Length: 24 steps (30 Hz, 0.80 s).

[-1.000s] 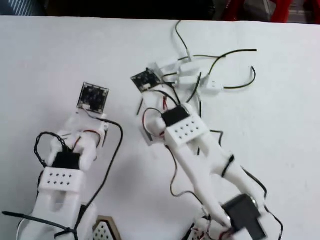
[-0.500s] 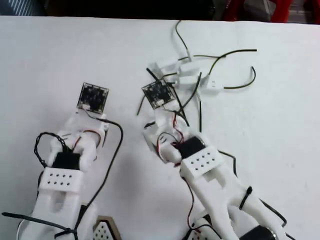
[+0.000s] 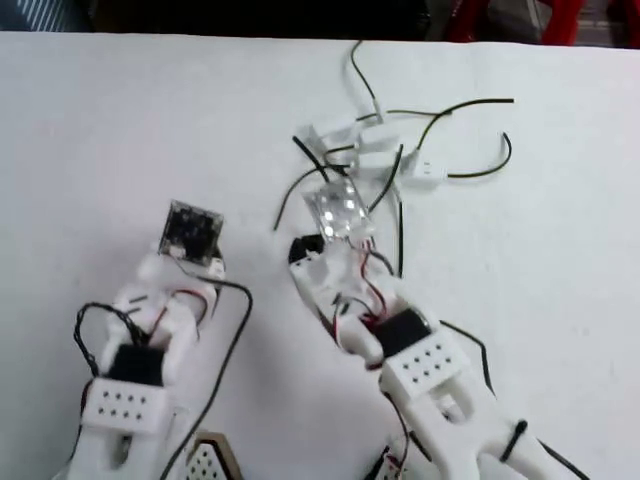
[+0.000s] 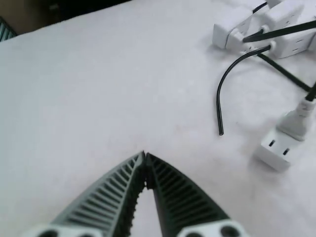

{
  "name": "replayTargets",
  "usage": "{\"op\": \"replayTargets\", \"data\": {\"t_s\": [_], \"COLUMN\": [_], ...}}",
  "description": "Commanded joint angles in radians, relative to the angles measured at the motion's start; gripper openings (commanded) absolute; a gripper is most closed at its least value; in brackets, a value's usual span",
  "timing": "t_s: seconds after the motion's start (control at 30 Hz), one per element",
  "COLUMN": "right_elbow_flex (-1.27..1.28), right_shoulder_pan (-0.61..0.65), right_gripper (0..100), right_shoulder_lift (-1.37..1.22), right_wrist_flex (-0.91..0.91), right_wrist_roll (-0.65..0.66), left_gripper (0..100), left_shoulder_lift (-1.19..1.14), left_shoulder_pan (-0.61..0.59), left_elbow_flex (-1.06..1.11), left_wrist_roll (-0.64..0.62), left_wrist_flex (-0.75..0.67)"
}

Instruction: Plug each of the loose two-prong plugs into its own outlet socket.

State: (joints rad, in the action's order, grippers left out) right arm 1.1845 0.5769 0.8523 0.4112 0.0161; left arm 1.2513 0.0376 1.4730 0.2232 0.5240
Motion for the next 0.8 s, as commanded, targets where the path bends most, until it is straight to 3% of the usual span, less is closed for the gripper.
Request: {"op": "replayTargets", "data": {"t_s": [0.0, 0.23, 0.37, 0.67, 0.77], "right_elbow_flex": [0.054, 0.184, 0.269, 0.511, 0.511], "right_shoulder_pan": [-0.012, -0.007, -0.008, -0.013, -0.061], "right_gripper": [1.8, 1.8, 1.8, 1.8, 1.8], "right_shoulder_lift": [0.107, 0.249, 0.318, 0.522, 0.582], "right_wrist_flex": [-0.077, -0.166, -0.236, -0.272, -0.165], "right_wrist_roll": [-0.005, -0.005, -0.003, -0.003, -0.003], "left_gripper": [3, 3, 3, 3, 3], "left_shoulder_lift": [0.2, 0.461, 0.562, 0.572, 0.572], "left_shoulder_pan": [0.038, 0.038, 0.031, 0.03, 0.03], "left_elbow_flex": [0.077, 0.222, 0.221, 0.219, 0.219], "left_wrist_roll": [0.012, 0.012, 0.014, 0.014, 0.014], "left_wrist_flex": [-0.025, -0.025, 0.057, 0.196, 0.281]}}
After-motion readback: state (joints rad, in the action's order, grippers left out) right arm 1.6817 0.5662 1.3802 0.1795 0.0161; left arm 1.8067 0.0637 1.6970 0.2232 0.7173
